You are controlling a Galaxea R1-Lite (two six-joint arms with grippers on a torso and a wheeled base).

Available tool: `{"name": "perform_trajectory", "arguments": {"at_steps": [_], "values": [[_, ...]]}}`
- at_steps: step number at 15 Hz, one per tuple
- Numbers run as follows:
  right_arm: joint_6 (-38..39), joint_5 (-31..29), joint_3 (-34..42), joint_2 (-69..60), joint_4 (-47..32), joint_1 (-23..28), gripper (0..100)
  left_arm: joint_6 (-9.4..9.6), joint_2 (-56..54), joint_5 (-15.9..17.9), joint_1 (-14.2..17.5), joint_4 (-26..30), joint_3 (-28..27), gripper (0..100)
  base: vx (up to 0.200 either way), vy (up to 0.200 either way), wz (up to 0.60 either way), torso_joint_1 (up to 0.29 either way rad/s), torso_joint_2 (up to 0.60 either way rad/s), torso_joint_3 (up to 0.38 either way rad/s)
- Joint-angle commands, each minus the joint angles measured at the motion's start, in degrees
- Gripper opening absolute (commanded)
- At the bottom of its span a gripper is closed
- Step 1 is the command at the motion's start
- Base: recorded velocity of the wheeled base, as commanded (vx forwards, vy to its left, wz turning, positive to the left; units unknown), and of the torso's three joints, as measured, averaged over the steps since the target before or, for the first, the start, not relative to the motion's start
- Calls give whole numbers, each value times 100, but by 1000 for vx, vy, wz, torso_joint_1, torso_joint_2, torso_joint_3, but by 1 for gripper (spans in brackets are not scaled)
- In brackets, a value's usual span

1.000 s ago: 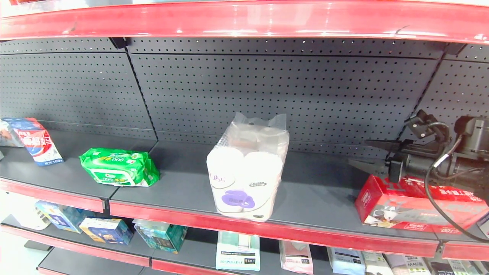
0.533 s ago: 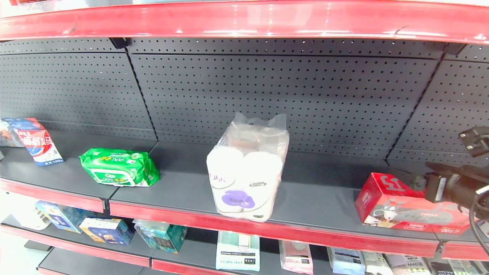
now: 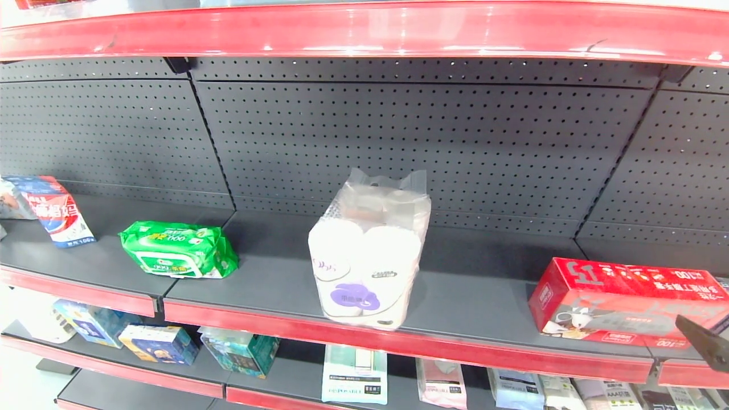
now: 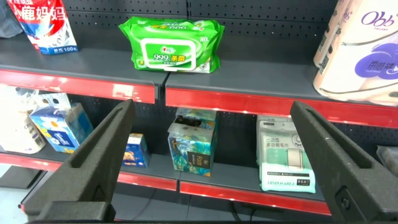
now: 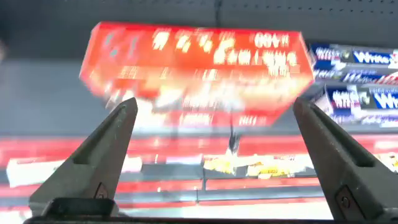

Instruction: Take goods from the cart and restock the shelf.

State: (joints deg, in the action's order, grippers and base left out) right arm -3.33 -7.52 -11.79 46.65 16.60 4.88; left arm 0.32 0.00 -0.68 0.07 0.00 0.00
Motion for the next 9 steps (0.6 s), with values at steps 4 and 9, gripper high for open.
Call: {"name": "perform_trajectory", "arguments": {"at_steps": [4, 9], "values": [[-212, 550, 370, -3031, -1801, 128, 100, -5, 0, -2, 1, 0, 0, 100, 0, 0, 0, 0, 0, 0], [-247, 998, 950, -4103, -1792, 13, 100, 3, 0, -11, 1, 0, 0, 100, 0, 0, 0, 0, 0, 0]]}}
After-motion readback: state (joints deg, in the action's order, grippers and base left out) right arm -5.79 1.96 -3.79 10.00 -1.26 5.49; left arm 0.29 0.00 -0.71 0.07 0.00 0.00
